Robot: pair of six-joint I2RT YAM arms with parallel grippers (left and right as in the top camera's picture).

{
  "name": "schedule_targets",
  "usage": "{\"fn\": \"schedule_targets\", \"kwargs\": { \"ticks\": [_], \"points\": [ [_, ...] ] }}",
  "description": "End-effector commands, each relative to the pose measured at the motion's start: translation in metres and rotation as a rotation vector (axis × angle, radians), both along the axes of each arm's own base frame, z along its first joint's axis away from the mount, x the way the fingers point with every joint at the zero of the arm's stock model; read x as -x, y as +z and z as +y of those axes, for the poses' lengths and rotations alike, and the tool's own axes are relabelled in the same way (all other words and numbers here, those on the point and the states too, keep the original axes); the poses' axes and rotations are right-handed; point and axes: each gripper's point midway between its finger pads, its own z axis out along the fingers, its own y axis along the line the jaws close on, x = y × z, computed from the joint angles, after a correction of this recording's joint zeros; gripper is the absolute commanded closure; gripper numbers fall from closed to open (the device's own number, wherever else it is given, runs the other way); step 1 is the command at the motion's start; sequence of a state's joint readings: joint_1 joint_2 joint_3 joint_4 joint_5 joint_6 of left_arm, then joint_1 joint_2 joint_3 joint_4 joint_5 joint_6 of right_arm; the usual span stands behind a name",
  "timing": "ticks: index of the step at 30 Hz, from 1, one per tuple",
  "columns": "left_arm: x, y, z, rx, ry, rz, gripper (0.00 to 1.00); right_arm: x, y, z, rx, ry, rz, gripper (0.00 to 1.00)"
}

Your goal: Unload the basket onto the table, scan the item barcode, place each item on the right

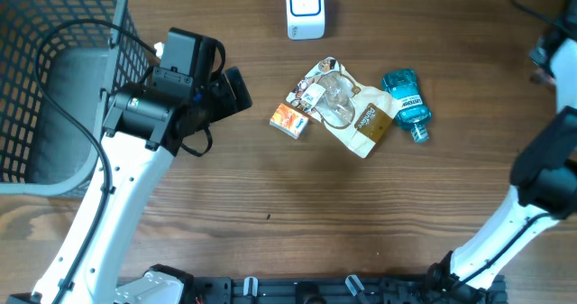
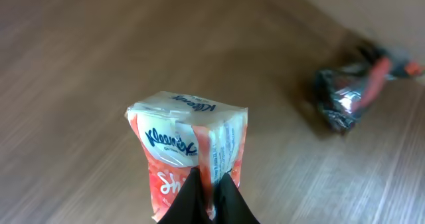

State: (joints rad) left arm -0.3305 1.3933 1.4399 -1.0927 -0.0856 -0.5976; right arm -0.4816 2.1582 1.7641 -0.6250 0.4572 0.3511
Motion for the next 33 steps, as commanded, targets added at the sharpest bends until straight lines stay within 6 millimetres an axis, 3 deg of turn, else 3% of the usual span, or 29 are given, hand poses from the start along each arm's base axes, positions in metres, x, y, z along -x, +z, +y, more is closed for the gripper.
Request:
{"fn": "schedule_targets", "kwargs": {
  "ticks": [1,5,6,7,9,10,11,12,16,19,20,22,25,29,33],
  "points": [
    [-0.002,0.002,0.005,-0.005,0.028,-0.010,0.00,0.022,-0.011,-0.029,-0.015,-0.106,-0.054,0.95],
    [-0.002,0.002,0.005,-0.005,0.028,-0.010,0.00,0.027,-0.004,-0.063,0.048,-0.150,-0.143,0.95],
    [-0.002,0.002,0.005,-0.005,0.028,-0.010,0.00,0.027,-0.001,-0.068,0.057,-0.158,-0.159,0.88],
    [-0.002,0.002,0.005,-0.005,0.028,-0.010,0.00,0.027,0.000,-0.071,0.061,-0.162,-0.166,0.69],
    [-0.002,0.002,0.005,-0.005,0.028,-0.010,0.00,0.028,-0.001,-0.071,0.067,-0.142,-0.146,0.67],
    [-0.002,0.002,0.005,-0.005,0.028,-0.010,0.00,0.030,-0.002,-0.070,0.061,-0.143,-0.137,0.54],
    [-0.002,0.002,0.005,-0.005,0.028,-0.010,0.00,0.032,-0.004,-0.068,0.054,-0.140,-0.121,0.25],
    [-0.002,0.002,0.005,-0.005,0.028,-0.010,0.00,0.033,-0.007,-0.066,0.049,-0.121,-0.096,0.17],
    [-0.002,0.002,0.005,-0.005,0.028,-0.010,0.00,0.002,0.001,-0.033,-0.013,0.154,-0.078,0.17],
    [-0.002,0.002,0.005,-0.005,0.028,-0.010,0.00,-0.057,0.034,0.063,-0.271,0.521,-0.323,0.17],
    [-0.002,0.002,0.005,-0.005,0.028,-0.010,0.00,-0.080,0.054,0.128,-0.451,0.749,-0.466,0.11],
    [-0.002,0.002,0.005,-0.005,0.028,-0.010,0.00,-0.090,0.069,0.208,-0.672,0.945,-0.548,0.10],
    [-0.002,0.002,0.005,-0.005,0.028,-0.010,0.00,-0.084,0.054,0.303,-0.684,1.205,-0.401,0.10],
    [-0.002,0.002,0.005,-0.005,0.028,-0.010,0.00,-0.072,0.023,0.380,-0.612,1.319,-0.184,0.06],
    [-0.002,0.002,0.005,-0.005,0.028,-0.010,0.00,-0.056,-0.006,0.441,-0.573,1.522,-0.058,0.06]
  ]
}}
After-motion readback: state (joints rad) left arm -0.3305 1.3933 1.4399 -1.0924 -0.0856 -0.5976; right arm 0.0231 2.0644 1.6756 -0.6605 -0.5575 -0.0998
